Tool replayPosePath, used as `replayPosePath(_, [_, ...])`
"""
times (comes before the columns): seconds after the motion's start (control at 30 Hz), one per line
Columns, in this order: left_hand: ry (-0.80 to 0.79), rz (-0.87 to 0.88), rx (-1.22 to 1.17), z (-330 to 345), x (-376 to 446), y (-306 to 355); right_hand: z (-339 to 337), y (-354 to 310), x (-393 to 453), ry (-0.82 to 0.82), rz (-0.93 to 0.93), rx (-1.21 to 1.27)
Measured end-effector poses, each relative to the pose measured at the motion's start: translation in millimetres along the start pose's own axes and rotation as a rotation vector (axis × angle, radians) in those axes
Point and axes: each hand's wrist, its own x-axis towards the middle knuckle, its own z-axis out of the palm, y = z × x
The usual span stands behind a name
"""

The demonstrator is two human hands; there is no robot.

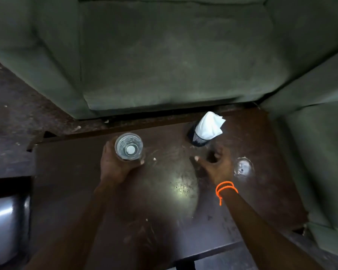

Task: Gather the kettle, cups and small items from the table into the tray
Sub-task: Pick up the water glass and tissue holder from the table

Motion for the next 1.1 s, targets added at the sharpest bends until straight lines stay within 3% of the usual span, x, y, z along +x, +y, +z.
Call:
replayPosePath(0.2, [0.073, -0.014, -0.037, 12.4, 7.1, -6.4, 12.7, -26.4, 41.8, -0.057, -0.068, 0.217])
replayPosePath(0.4, [0.095, 0.011, -0.053, 31.8, 18.1, 0.0, 30.6, -32.4, 55.3, -0.034, -0.056, 0.268])
replayPosePath(0.57, [0.095, 0.028, -0.056, 44.6, 28.3, 4.6, 42.4, -35.6, 48.6, -0.116, -0.121, 0.337])
replayPosePath(0.97, [0.069, 0.116, -0.066, 47.9, 26.6, 0.1, 50.5, -25.0, 45.8, -0.126, -0.14, 0.312])
replayPosePath(1.1, [0.021, 0.165, 0.076, 41.6, 25.7, 1.2, 43.6, -21.4, 38.1, -0.143, -0.133, 0.282])
